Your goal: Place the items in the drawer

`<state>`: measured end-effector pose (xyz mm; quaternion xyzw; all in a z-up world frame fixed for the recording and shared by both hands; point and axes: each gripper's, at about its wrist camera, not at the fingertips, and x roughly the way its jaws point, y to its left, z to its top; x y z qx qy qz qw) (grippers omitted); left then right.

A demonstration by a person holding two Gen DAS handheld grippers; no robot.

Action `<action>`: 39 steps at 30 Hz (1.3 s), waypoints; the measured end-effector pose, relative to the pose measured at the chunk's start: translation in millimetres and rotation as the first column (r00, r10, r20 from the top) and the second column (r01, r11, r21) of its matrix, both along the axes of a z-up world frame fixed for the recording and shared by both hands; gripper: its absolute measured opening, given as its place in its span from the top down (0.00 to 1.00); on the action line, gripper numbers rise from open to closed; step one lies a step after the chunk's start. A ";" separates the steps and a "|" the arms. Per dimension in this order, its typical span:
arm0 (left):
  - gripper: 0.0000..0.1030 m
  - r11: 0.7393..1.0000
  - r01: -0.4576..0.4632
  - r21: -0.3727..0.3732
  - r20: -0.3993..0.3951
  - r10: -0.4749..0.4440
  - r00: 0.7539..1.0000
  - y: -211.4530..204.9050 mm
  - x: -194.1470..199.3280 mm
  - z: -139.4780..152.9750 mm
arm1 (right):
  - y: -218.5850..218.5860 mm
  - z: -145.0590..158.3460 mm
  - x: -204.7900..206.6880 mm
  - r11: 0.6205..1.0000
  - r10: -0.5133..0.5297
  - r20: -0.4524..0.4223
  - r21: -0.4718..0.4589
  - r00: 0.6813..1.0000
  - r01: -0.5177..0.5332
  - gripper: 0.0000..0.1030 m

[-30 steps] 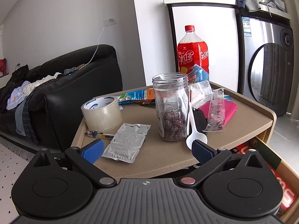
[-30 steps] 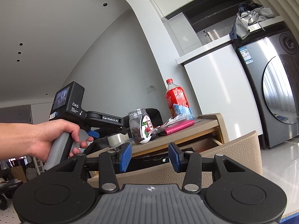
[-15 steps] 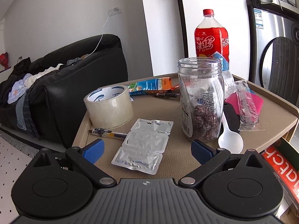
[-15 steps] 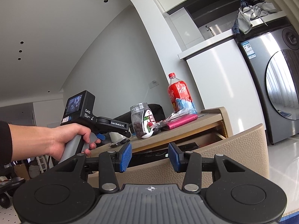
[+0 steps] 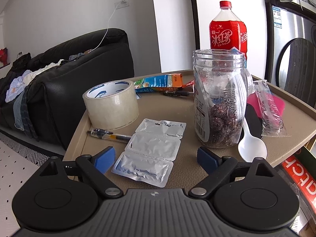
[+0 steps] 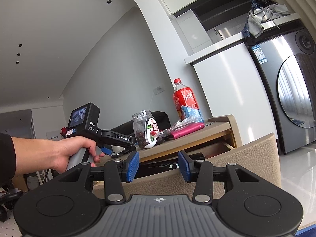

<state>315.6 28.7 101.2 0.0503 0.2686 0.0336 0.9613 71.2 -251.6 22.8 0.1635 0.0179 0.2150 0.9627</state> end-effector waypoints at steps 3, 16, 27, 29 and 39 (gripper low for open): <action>0.12 1.000 -0.001 0.000 -0.003 0.001 1.000 0.7 0.5 -0.4 | 0.9 0.8 -0.3 1.000 0.002 0.002 -0.007 1.000 -0.002 0.54; 0.37 1.000 -0.012 -0.024 -0.030 0.011 0.999 2.7 -4.2 6.4 | 1.6 -0.5 2.1 1.000 0.006 0.000 -0.011 1.000 -0.006 0.54; 0.39 1.000 -0.004 -0.013 -0.019 0.004 1.000 -2.4 -15.9 11.9 | 1.3 0.2 3.9 1.000 0.019 -0.010 -0.004 1.000 -0.019 0.54; 0.39 1.000 -0.004 -0.013 -0.006 0.004 1.000 -3.7 -19.6 15.8 | 1.0 0.5 3.9 1.000 0.021 -0.010 -0.003 1.000 -0.021 0.54; 0.40 1.000 0.003 0.001 0.049 -0.003 0.999 -11.9 -31.2 30.2 | -3.1 2.9 2.2 1.000 0.008 0.003 0.006 1.000 -0.008 0.54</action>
